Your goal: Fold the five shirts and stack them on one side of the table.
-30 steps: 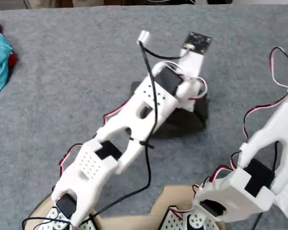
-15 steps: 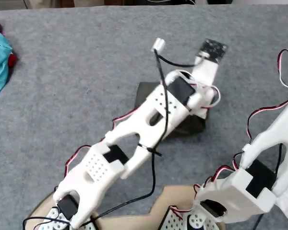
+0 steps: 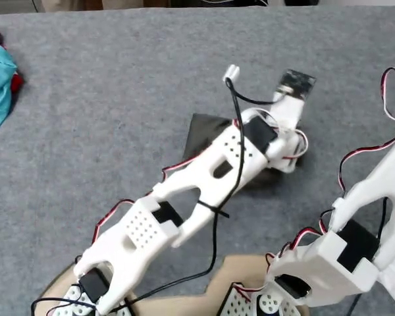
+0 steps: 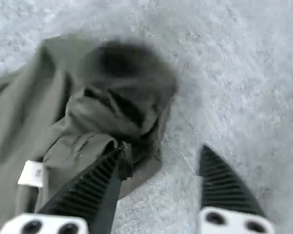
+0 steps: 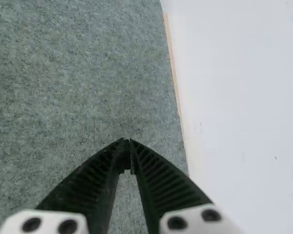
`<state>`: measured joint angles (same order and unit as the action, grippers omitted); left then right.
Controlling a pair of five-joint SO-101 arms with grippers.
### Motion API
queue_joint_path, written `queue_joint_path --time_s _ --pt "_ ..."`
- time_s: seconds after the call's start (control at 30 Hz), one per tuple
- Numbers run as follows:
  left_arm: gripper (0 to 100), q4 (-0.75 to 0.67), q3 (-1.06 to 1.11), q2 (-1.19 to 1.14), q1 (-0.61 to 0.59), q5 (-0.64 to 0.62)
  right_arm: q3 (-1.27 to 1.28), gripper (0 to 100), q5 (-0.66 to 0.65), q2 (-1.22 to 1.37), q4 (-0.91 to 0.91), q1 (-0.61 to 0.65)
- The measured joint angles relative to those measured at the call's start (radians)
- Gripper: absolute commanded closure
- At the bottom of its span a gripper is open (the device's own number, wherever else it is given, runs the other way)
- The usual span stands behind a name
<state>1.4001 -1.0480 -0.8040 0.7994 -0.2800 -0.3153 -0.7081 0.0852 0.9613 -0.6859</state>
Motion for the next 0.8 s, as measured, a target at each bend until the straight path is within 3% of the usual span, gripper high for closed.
queue_joint_path --time_s 0.17,0.27,0.47,0.8 --pt "67 0.075 -0.038 0.0 -0.117 -0.072 -0.02 99.0 0.0 0.0 0.068 0.0" --pt "75 0.15 -0.109 0.002 -0.187 -0.068 -0.055 99.1 -0.009 0.0 0.155 0.026" --pt "94 0.163 -0.141 -0.017 -0.269 -0.054 -0.058 99.2 -0.008 0.0 0.282 0.213" --pt "97 0.069 -0.137 -0.255 -0.333 -0.051 -0.058 99.2 0.087 0.0 0.351 0.549"
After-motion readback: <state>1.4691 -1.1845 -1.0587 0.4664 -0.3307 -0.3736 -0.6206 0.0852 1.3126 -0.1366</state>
